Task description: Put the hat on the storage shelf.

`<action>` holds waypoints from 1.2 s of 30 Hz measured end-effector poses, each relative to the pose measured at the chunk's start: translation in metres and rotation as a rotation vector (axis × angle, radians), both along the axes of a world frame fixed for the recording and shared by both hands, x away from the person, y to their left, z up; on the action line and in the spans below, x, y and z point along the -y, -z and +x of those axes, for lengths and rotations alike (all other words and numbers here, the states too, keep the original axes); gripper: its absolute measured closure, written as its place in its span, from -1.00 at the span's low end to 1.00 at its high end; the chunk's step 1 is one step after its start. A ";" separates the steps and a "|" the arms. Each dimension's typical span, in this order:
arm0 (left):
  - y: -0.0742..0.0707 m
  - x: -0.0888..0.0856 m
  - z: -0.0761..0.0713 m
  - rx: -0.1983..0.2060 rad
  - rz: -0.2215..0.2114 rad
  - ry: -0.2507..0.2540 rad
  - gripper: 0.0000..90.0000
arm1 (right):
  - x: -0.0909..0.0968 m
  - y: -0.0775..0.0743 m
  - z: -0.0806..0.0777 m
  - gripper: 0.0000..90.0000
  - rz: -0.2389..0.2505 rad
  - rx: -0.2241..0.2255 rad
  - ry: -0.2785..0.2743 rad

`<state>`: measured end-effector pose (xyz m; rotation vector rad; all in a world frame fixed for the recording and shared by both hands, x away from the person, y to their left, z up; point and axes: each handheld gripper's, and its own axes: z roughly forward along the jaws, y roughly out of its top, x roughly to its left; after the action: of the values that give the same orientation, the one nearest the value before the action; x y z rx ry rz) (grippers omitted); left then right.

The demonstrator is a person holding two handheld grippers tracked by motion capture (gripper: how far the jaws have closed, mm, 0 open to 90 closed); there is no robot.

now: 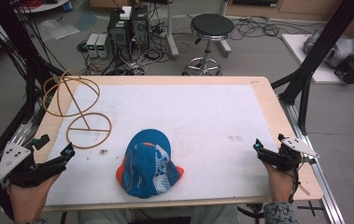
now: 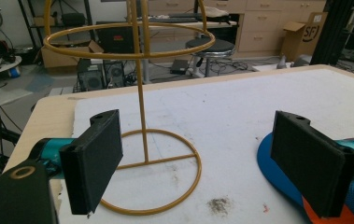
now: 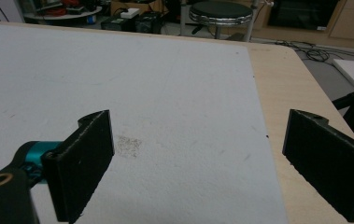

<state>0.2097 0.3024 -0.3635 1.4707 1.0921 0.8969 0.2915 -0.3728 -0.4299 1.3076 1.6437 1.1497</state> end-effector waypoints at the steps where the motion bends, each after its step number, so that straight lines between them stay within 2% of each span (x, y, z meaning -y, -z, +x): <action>1: 0.000 0.000 0.000 0.000 0.000 0.000 -0.61 | 0.000 0.000 0.000 -0.82 -0.002 0.002 -0.001; 5: -0.001 0.003 0.000 0.000 0.001 0.007 -0.61 | 0.000 0.000 0.001 -0.82 -0.006 -0.002 -0.004; 10: -0.001 0.018 0.002 0.002 0.006 0.051 -0.61 | -0.001 0.001 0.002 -0.82 -0.011 -0.009 -0.004; 11: -0.001 0.027 0.004 -0.001 0.016 0.075 -0.61 | -0.001 0.001 0.001 -0.82 -0.005 -0.011 -0.002; 12: -0.001 0.027 0.004 -0.001 0.016 0.075 -0.60 | -0.001 0.001 0.001 -0.82 -0.009 -0.007 -0.002; 13: -0.002 0.038 0.005 0.000 0.023 0.099 -0.60 | 0.000 0.001 0.001 -0.82 -0.006 -0.012 0.000; 19: -0.001 0.065 0.000 -0.004 0.042 0.158 -0.59 | 0.002 0.001 0.001 -0.82 -0.002 -0.008 0.002; 25: 0.009 0.088 -0.004 -0.019 0.044 0.218 -0.58 | 0.001 0.002 0.002 -0.82 -0.013 -0.014 -0.004; 29: 0.017 0.104 -0.002 -0.055 0.051 0.278 -0.57 | 0.001 0.001 0.001 -0.82 -0.020 -0.011 -0.006; 30: 0.017 0.104 -0.002 -0.055 0.051 0.278 -0.57 | 0.001 0.001 0.001 -0.82 -0.019 -0.011 -0.006; 32: 0.024 0.118 -0.001 -0.066 0.047 0.319 -0.57 | 0.001 0.002 0.001 -0.82 -0.020 -0.014 -0.007; 36: 0.031 0.133 -0.001 -0.070 0.050 0.361 -0.53 | 0.000 0.002 0.002 -0.82 -0.017 -0.016 -0.011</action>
<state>0.2083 0.1694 -0.3949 1.6846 0.8210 0.6256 0.2932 -0.3727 -0.4317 1.3022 1.6708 1.1320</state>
